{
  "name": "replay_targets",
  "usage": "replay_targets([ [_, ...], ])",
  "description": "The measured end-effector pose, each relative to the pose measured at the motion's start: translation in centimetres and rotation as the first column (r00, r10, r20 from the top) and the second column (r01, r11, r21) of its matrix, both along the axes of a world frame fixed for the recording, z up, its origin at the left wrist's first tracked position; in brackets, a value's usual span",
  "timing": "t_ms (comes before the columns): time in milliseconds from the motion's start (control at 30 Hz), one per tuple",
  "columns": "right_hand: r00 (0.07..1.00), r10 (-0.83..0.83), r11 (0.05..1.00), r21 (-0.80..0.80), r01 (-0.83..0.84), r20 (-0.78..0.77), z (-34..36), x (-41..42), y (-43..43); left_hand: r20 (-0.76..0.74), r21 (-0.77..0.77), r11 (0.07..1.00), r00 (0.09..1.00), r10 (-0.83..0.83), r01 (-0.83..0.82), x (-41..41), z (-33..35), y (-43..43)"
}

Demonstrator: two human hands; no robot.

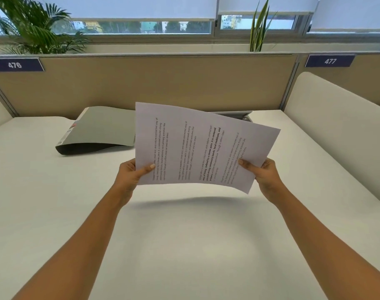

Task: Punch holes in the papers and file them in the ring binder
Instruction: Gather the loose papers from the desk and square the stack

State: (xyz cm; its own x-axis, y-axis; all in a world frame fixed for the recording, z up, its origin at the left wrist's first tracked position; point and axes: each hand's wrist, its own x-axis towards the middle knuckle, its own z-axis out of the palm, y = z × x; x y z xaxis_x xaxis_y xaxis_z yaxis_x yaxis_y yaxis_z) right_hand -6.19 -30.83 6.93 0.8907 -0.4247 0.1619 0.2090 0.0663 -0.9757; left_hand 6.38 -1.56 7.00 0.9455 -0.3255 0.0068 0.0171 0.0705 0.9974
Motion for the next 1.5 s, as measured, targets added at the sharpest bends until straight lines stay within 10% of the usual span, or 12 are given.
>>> replay_targets([
  [1500,0.988,-0.067,0.996,-0.062,0.059,-0.142,-1.5,-0.6,1.4,0.048,-0.034,0.994,0.993,0.108,-0.107,-2.7,-0.6,-0.8],
])
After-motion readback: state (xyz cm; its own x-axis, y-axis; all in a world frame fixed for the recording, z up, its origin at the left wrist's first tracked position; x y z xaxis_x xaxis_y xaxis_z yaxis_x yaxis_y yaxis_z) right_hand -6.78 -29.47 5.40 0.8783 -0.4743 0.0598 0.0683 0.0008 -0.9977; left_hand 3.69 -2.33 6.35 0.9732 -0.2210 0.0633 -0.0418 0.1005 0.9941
